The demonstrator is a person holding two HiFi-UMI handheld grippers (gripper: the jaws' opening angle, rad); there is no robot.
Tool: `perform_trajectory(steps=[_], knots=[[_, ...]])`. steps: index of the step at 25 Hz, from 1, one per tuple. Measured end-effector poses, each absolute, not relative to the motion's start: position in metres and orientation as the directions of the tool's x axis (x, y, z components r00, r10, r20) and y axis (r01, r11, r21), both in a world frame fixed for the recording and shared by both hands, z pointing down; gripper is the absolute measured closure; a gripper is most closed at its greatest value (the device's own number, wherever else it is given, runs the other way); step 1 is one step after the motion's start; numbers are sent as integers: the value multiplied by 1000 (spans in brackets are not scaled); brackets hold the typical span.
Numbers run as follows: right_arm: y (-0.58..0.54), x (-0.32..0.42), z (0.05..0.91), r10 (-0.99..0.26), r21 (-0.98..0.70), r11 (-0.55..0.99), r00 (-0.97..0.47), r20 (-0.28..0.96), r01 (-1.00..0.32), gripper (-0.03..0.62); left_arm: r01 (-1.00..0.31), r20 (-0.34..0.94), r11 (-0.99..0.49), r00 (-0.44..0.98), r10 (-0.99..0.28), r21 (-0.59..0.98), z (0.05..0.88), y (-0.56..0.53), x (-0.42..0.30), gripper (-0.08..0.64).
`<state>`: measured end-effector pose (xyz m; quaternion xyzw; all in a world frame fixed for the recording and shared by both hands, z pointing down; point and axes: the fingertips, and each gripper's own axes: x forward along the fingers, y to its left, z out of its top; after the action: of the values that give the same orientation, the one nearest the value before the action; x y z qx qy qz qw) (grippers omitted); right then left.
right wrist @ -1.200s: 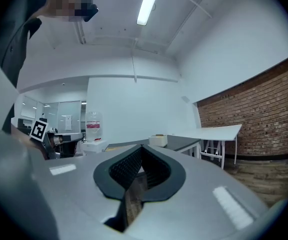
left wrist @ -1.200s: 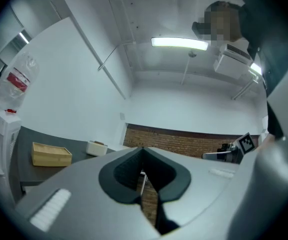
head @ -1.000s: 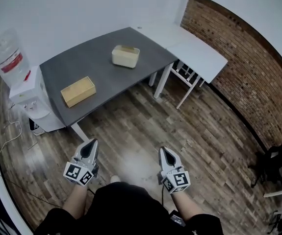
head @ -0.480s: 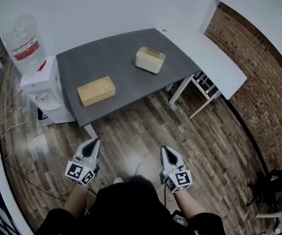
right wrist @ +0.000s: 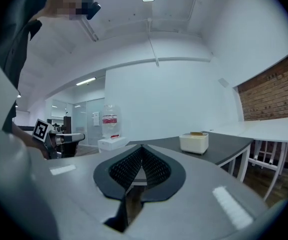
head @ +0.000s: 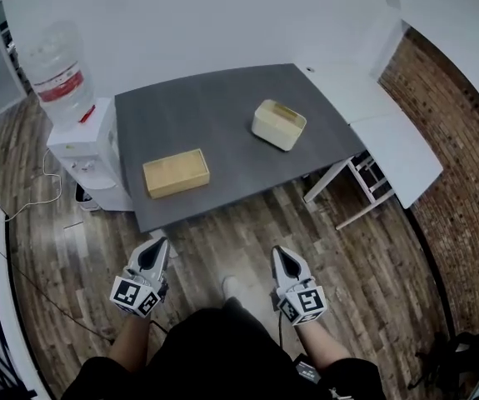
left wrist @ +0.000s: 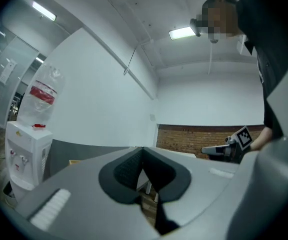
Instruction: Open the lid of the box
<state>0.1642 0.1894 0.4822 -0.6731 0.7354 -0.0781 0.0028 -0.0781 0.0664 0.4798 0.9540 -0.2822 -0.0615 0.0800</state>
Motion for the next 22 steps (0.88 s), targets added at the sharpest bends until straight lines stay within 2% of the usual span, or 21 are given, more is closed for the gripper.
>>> perform_trajectory(steps=[12, 22], knots=[[66, 226, 474, -965, -128, 242, -252, 69, -962, 589, -687, -70, -716, 714, -697, 119, 469, -20, -47, 560], [8, 237, 481, -928, -168, 348, -364, 78, -922, 589, -800, -37, -580, 582, -813, 152, 472, -44, -55, 560]])
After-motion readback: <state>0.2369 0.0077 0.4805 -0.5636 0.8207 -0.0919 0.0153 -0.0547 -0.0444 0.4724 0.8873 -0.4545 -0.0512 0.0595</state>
